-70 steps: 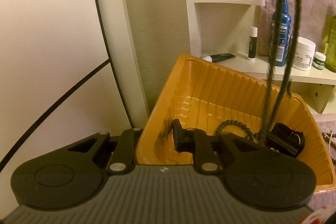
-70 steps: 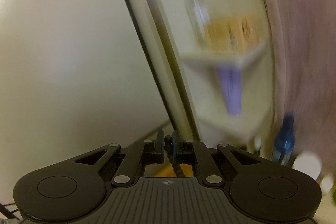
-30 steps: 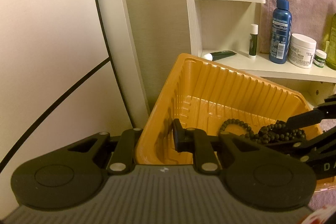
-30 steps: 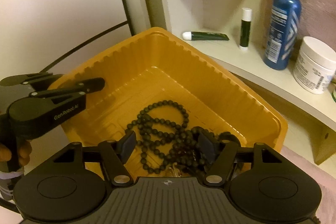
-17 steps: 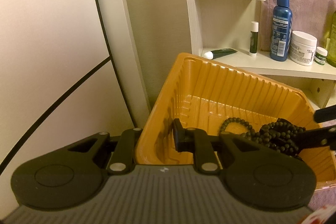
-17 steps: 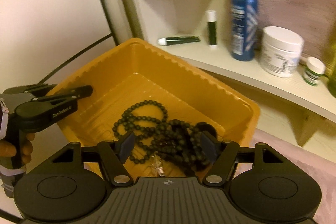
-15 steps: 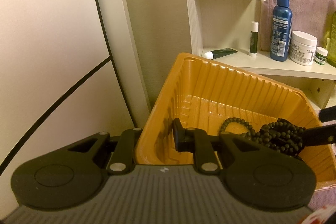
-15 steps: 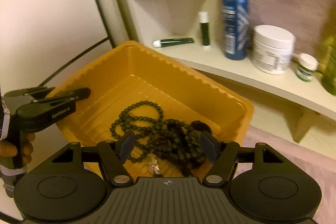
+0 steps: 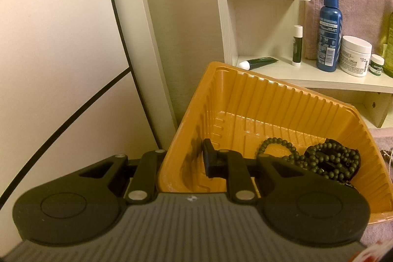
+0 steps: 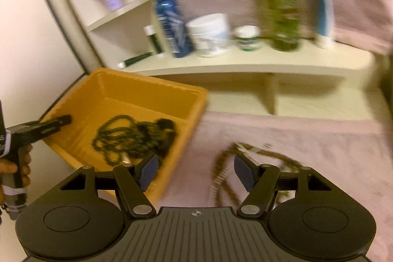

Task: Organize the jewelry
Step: 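Move the right gripper back to the remaining brown and white necklaces, then grasp a brown bead necklace with the right gripper and lift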

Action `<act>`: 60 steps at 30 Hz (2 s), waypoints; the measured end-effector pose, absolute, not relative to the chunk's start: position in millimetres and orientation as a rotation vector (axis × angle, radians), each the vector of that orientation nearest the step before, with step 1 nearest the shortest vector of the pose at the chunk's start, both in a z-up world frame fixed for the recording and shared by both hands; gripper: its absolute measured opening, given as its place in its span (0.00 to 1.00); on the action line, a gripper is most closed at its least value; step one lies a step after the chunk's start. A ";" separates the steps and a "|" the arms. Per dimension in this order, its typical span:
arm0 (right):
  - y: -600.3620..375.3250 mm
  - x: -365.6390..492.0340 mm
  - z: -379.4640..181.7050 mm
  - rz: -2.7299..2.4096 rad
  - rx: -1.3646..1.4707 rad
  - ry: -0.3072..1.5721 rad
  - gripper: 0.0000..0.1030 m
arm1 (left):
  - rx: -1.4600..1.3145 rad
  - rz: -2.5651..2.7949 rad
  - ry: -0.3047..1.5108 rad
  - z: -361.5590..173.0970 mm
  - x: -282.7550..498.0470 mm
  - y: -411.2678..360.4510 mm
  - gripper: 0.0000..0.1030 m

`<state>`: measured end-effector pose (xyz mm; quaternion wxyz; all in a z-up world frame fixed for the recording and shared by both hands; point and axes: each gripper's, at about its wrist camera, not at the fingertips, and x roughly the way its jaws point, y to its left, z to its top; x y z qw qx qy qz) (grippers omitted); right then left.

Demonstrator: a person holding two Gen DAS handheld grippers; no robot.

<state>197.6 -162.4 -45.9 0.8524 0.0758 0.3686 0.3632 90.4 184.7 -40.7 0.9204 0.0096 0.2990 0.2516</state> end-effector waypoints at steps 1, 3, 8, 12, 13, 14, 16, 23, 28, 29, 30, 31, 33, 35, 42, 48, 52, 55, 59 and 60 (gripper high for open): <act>-167.7 197.8 -47.1 0.747 0.161 0.781 0.67 | 0.021 0.518 0.615 -40.8 90.7 184.5 0.18; -180.4 194.5 -49.6 0.717 0.169 0.782 0.67 | 0.023 0.518 0.616 -40.8 91.0 184.5 0.18; -201.2 183.6 -55.0 0.678 0.154 0.776 0.67 | 0.029 0.519 0.618 -40.3 91.1 183.7 0.18; -211.8 179.1 -60.3 0.644 0.134 0.791 0.67 | 0.031 0.520 0.618 -40.5 91.5 183.1 0.18; -214.3 178.5 -62.1 0.640 0.133 0.796 0.67 | 0.031 0.521 0.618 -40.5 91.8 182.9 0.18; -216.3 177.5 -63.8 0.635 0.129 0.804 0.67 | 0.032 0.521 0.618 -40.5 91.8 182.9 0.18; -218.1 176.5 -67.5 0.623 0.114 0.814 0.67 | 0.034 0.520 0.619 -40.7 92.1 182.8 0.18; -218.0 173.2 -76.0 0.593 0.043 0.809 0.66 | 0.036 0.522 0.621 -40.7 92.6 182.9 0.18; -214.9 173.3 -81.8 0.600 0.006 0.809 0.54 | 0.035 0.522 0.621 -40.8 92.5 182.6 0.18; -213.9 173.1 -83.1 0.600 -0.002 0.809 0.52 | 0.035 0.522 0.621 -40.8 92.5 182.6 0.18; -212.6 172.9 -84.1 0.601 -0.010 0.809 0.49 | 0.036 0.522 0.621 -40.7 92.5 182.5 0.18; -211.5 172.6 -85.1 0.608 -0.019 0.808 0.46 | 0.036 0.522 0.621 -40.7 92.6 182.5 0.18; -209.7 172.2 -86.4 0.618 -0.032 0.803 0.44 | 0.035 0.523 0.621 -40.7 92.6 182.5 0.18; -207.3 172.7 -87.3 0.625 -0.045 0.800 0.40 | 0.036 0.523 0.622 -40.7 92.6 182.8 0.18; -196.2 179.6 -90.0 0.648 -0.101 0.771 0.36 | 0.036 0.523 0.622 -40.8 92.6 182.4 0.18; -184.4 190.2 -98.7 0.664 -0.158 0.760 0.27 | 0.036 0.524 0.622 -40.6 92.6 182.2 0.18; -179.4 197.1 -105.3 0.658 -0.200 0.761 0.25 | 0.036 0.524 0.622 -40.5 92.7 182.1 0.18; -178.5 199.7 -110.7 0.668 -0.225 0.763 0.20 | 0.036 0.524 0.622 -40.5 92.7 182.1 0.18; -178.6 198.9 -112.5 0.682 -0.253 0.738 0.07 | 0.036 0.525 0.622 -40.5 92.8 182.5 0.18; -178.9 199.0 -112.3 0.681 -0.250 0.737 0.07 | 0.036 0.524 0.622 -40.5 92.8 182.2 0.18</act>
